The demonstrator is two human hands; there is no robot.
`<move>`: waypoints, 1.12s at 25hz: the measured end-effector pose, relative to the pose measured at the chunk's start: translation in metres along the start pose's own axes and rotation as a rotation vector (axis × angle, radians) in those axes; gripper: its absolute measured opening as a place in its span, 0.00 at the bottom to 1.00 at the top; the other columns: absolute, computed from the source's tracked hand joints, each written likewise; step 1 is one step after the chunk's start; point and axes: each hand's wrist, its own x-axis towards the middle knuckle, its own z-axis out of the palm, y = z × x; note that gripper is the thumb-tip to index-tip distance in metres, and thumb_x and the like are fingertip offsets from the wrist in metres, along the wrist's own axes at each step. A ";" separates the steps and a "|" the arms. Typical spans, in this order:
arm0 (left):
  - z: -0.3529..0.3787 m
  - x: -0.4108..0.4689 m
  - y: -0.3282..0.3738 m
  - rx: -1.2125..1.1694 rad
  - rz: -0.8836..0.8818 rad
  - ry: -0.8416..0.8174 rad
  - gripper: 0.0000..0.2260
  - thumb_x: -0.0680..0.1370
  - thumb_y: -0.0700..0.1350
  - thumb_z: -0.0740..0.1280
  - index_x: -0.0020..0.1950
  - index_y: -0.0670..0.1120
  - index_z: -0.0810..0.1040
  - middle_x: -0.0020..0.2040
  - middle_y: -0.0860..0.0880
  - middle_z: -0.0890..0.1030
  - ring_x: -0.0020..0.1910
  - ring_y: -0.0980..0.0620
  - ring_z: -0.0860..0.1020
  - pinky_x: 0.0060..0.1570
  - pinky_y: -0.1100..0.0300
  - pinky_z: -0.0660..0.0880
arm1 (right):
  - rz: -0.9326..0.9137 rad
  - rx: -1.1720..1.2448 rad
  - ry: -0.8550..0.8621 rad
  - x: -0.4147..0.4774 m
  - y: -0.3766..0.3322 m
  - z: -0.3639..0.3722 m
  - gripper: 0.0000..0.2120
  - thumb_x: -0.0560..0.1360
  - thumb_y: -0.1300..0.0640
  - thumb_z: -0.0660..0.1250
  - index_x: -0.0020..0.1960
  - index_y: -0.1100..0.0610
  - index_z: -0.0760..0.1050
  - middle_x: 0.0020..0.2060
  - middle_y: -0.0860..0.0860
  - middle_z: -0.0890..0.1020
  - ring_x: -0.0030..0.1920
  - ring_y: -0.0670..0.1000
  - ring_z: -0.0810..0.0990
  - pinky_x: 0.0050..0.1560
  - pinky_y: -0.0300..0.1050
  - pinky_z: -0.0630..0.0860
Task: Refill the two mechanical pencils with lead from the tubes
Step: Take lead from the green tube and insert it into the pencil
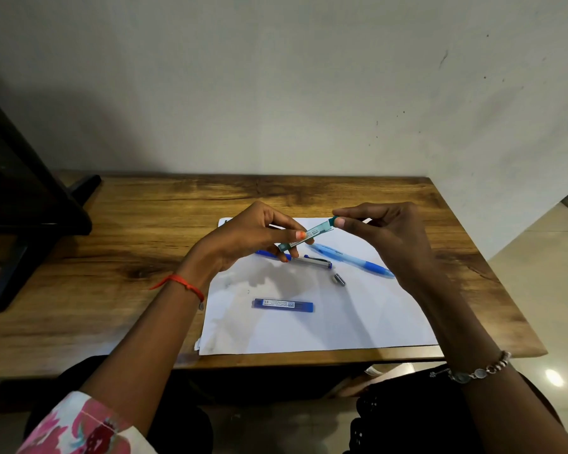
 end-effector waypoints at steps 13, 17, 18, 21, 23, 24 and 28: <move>0.000 0.000 0.000 0.026 -0.035 0.014 0.05 0.73 0.39 0.69 0.42 0.48 0.83 0.44 0.46 0.83 0.33 0.60 0.80 0.34 0.69 0.77 | -0.061 -0.121 -0.055 0.001 0.003 0.001 0.10 0.67 0.61 0.73 0.47 0.52 0.81 0.32 0.44 0.80 0.31 0.39 0.69 0.32 0.28 0.64; 0.001 0.001 -0.002 0.006 -0.022 0.002 0.05 0.73 0.38 0.68 0.45 0.44 0.83 0.43 0.49 0.82 0.32 0.58 0.80 0.33 0.67 0.78 | -0.063 -0.157 -0.076 0.002 0.007 0.001 0.10 0.66 0.59 0.74 0.47 0.50 0.81 0.35 0.47 0.82 0.36 0.42 0.70 0.36 0.29 0.65; 0.000 0.002 -0.002 0.001 -0.022 0.000 0.05 0.73 0.38 0.68 0.46 0.44 0.83 0.43 0.50 0.82 0.32 0.58 0.80 0.33 0.66 0.78 | -0.058 -0.165 -0.077 0.002 0.008 0.001 0.10 0.66 0.58 0.74 0.46 0.49 0.82 0.36 0.46 0.83 0.36 0.43 0.70 0.36 0.30 0.65; -0.001 0.003 -0.004 0.002 -0.051 -0.011 0.04 0.72 0.40 0.69 0.45 0.45 0.83 0.45 0.48 0.83 0.34 0.56 0.81 0.35 0.65 0.79 | 0.004 -0.122 -0.065 0.002 0.007 0.002 0.07 0.66 0.57 0.75 0.42 0.48 0.83 0.30 0.39 0.83 0.34 0.38 0.73 0.35 0.30 0.68; -0.003 0.005 -0.007 0.029 -0.076 0.008 0.05 0.72 0.43 0.70 0.45 0.46 0.83 0.47 0.45 0.83 0.35 0.57 0.82 0.36 0.66 0.79 | 0.083 -0.040 -0.057 0.001 0.007 0.000 0.05 0.66 0.60 0.75 0.39 0.51 0.83 0.28 0.40 0.83 0.33 0.36 0.76 0.35 0.29 0.72; -0.004 0.006 -0.008 0.047 -0.083 0.031 0.05 0.72 0.44 0.70 0.45 0.45 0.83 0.47 0.46 0.83 0.36 0.59 0.81 0.36 0.66 0.79 | 0.121 -0.009 -0.065 0.000 0.007 -0.001 0.05 0.66 0.62 0.75 0.39 0.54 0.83 0.27 0.41 0.83 0.31 0.35 0.77 0.32 0.27 0.72; -0.012 0.009 -0.012 0.080 -0.055 0.115 0.06 0.72 0.44 0.70 0.47 0.45 0.83 0.47 0.47 0.83 0.39 0.59 0.82 0.42 0.64 0.79 | 0.232 -0.127 -0.164 -0.006 0.011 0.006 0.05 0.67 0.64 0.73 0.43 0.62 0.84 0.28 0.48 0.83 0.27 0.38 0.75 0.26 0.25 0.66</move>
